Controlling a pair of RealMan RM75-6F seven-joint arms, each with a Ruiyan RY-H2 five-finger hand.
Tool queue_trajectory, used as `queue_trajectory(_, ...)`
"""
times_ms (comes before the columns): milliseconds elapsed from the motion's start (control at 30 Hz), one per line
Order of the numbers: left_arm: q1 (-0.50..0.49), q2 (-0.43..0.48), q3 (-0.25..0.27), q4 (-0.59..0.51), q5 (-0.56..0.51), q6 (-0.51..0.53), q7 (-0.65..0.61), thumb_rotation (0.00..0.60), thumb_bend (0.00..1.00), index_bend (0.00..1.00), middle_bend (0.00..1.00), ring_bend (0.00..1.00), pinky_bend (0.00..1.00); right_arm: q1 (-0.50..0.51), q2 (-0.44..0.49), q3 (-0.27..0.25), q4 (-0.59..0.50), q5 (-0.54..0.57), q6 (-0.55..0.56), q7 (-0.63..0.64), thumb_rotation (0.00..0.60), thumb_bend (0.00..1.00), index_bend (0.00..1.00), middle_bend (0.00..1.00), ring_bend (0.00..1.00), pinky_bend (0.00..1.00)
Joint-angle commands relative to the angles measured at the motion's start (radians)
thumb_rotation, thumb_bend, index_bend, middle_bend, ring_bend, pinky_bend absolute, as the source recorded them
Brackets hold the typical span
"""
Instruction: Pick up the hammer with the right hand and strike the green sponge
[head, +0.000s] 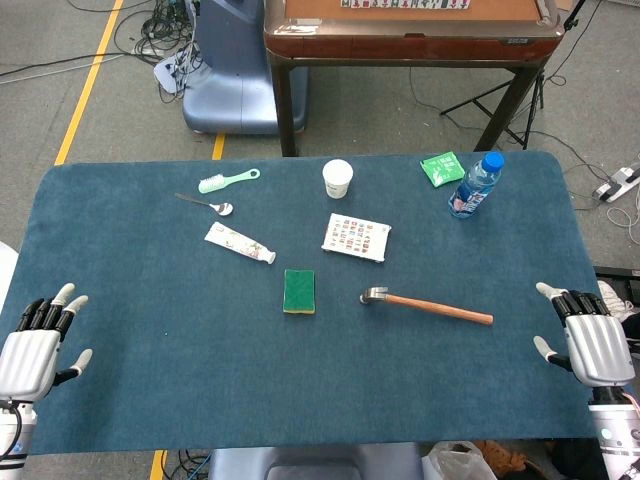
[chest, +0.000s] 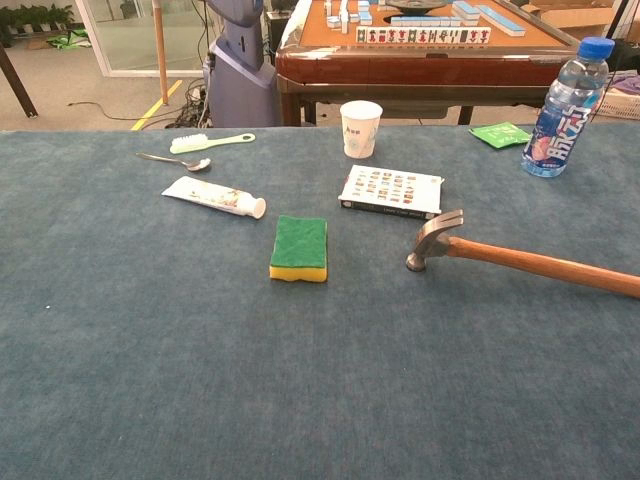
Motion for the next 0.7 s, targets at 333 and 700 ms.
queue_trajectory(333,0.009,0.002,0.007,-0.012,0.012,0.015,0.003,0.6,0.24,0.17,0.07,0.11,0.07,0.02,0.021,0.0,-0.025,0.003,-0.039,0.002,0.6,0.23,0.21,0.28,0.22,0.25)
queue_trajectory(700,0.021,0.006,0.01,-0.002,0.016,0.033,-0.015,0.6,0.24,0.17,0.07,0.11,0.05,0.115,-0.022,0.029,-0.023,0.041,-0.168,-0.042,0.6,0.23,0.3,0.39,0.22,0.25)
